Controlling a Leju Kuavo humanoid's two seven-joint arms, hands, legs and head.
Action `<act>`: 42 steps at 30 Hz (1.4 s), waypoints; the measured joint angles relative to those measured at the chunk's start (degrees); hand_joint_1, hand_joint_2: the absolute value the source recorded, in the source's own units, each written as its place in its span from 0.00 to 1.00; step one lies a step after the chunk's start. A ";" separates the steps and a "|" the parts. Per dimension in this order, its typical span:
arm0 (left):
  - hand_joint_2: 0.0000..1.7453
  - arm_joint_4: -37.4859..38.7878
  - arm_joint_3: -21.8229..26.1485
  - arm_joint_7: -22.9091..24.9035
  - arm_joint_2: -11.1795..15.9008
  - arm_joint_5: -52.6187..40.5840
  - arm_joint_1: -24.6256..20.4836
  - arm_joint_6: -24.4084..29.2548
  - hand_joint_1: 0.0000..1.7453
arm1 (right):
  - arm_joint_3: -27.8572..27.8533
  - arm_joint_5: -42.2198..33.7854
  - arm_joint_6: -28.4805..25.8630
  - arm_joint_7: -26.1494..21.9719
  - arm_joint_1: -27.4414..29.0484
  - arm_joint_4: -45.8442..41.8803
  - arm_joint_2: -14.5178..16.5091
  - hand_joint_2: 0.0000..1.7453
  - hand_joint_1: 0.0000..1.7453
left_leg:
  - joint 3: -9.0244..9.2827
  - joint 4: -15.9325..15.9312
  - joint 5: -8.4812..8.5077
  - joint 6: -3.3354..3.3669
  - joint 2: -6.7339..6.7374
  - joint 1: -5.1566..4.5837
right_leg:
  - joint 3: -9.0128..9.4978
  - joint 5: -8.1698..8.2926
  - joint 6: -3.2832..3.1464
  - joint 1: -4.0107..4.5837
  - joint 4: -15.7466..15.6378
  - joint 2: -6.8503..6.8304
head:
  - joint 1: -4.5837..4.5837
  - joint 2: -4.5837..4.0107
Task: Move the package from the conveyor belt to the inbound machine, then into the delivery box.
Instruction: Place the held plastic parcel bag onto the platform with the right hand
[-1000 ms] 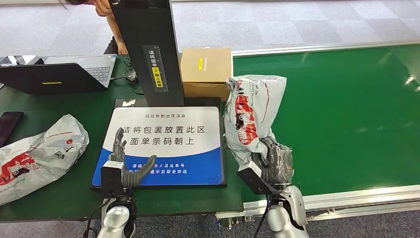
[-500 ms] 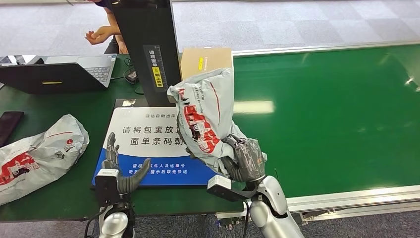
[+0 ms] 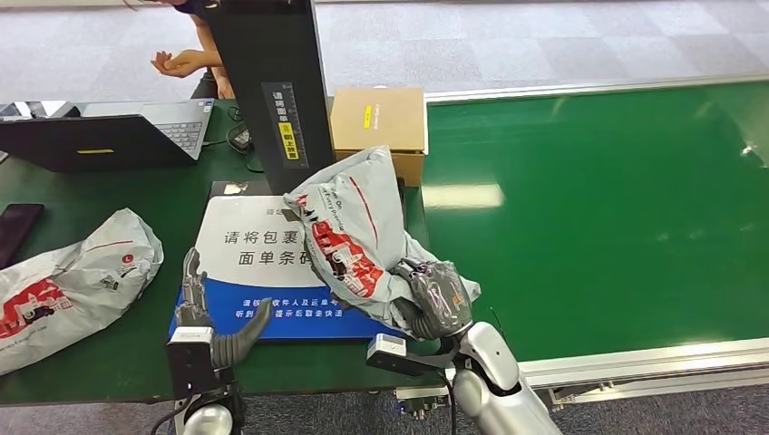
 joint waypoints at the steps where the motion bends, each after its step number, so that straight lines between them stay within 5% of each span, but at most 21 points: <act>1: 1.00 -0.21 -0.07 0.07 0.00 -0.06 0.12 0.11 0.00 | -0.02 -0.22 -0.43 -0.12 -0.91 1.47 -0.03 1.00 0.96 | 0.00 0.00 0.00 0.00 0.00 0.00 | 0.00 0.01 0.01 0.00 0.00 0.00 | 0.01 0.00; 10: 1.00 0.59 -1.33 -0.55 0.28 0.58 -1.46 -0.57 0.00 | -0.16 3.82 -5.26 -2.37 -5.52 11.55 0.24 1.00 0.89 | -0.01 0.01 0.01 0.01 -0.02 0.00 | -0.01 0.02 0.02 0.00 0.00 -0.01 | 0.00 0.00; 28: 1.00 12.02 -2.81 -3.93 1.01 2.61 -10.34 -2.34 0.00 | 4.39 6.36 -4.01 -8.24 -5.66 12.78 2.90 1.00 0.87 | -0.01 0.01 0.02 0.00 -0.01 0.00 | -0.02 0.02 0.02 0.00 0.00 0.00 | 0.00 0.00; 29: 1.00 12.73 -2.81 -4.03 1.01 2.69 -10.98 -2.51 0.00 | 4.92 6.28 -4.03 -8.05 -5.69 12.63 3.05 1.00 0.83 | -0.01 0.01 0.02 -0.01 -0.01 0.00 | -0.02 0.02 0.02 0.00 0.01 0.00 | -0.01 0.00; 33: 1.00 15.46 -2.81 -4.49 1.01 2.72 -13.37 -2.93 0.00 | 5.99 4.23 -4.70 -7.58 -6.59 12.67 3.64 1.00 0.00 | -0.01 0.01 0.05 -0.04 -0.01 0.00 | -0.02 0.02 0.02 0.00 0.02 0.00 | -0.01 0.00; 42: 1.00 18.02 -2.85 -4.76 0.99 2.59 -15.32 -3.21 0.00 | 5.25 0.25 -7.26 -9.77 -10.90 18.33 5.09 1.00 0.00 | -0.01 0.02 0.08 -0.01 -0.01 0.00 | -0.03 0.03 0.02 0.00 0.02 0.00 | 0.00 0.00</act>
